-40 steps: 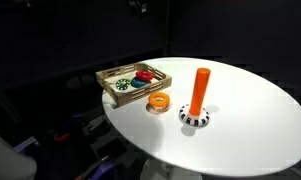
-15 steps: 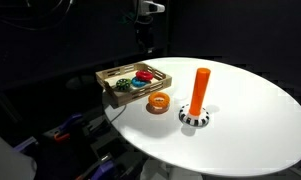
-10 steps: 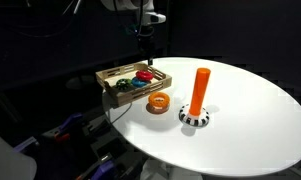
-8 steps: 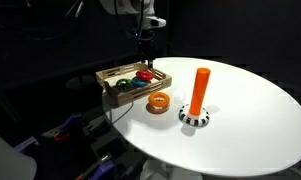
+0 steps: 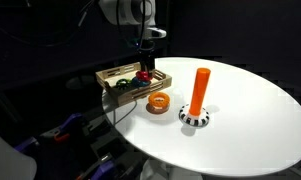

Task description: Put the red ring on top of the orange ring

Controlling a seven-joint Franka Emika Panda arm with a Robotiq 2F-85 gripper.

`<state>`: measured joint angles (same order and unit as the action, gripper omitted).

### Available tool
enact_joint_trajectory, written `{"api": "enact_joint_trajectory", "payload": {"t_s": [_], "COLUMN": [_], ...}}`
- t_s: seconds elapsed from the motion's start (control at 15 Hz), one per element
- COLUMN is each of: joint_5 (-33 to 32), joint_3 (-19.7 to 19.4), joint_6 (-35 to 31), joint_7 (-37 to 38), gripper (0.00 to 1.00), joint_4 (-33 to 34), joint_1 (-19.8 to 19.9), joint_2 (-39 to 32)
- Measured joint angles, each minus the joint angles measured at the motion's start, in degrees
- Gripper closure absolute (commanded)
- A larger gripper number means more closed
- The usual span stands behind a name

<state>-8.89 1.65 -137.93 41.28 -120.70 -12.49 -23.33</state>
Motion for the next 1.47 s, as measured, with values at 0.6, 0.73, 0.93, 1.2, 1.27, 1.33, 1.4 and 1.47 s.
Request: {"api": "enact_joint_trajectory", "payload": {"t_s": [0.6,0.73,0.93,1.2,1.27,1.33,1.4,1.47], "joint_5": [0.00,0.00,0.01,0.02,0.02,0.02,0.02,0.02], "joint_3": [-0.82,-0.90,-0.96,-1.27,-1.37,-1.47,-1.54,-1.64], "joint_6": [-0.43,-0.43,-0.43,-0.43,-0.43,-0.43,-0.43,-0.43], "joint_7": [0.10,0.13,0.18,0.63,0.95,1.34,1.66,2.01], "gripper": [0.24,0.32,0.45,0.74,0.81,0.91,0.90,0.90], "joint_4": [1.48,1.66,2.09,2.37,2.38,2.44,2.59,2.81], "joint_1": [-1.63,-1.81,-1.93,-2.33,-2.47,-2.60,-2.69,-2.78], "joint_2": [-2.48,-2.77,-3.20,-3.59,-3.60,-3.60,-3.59,-3.55]}}
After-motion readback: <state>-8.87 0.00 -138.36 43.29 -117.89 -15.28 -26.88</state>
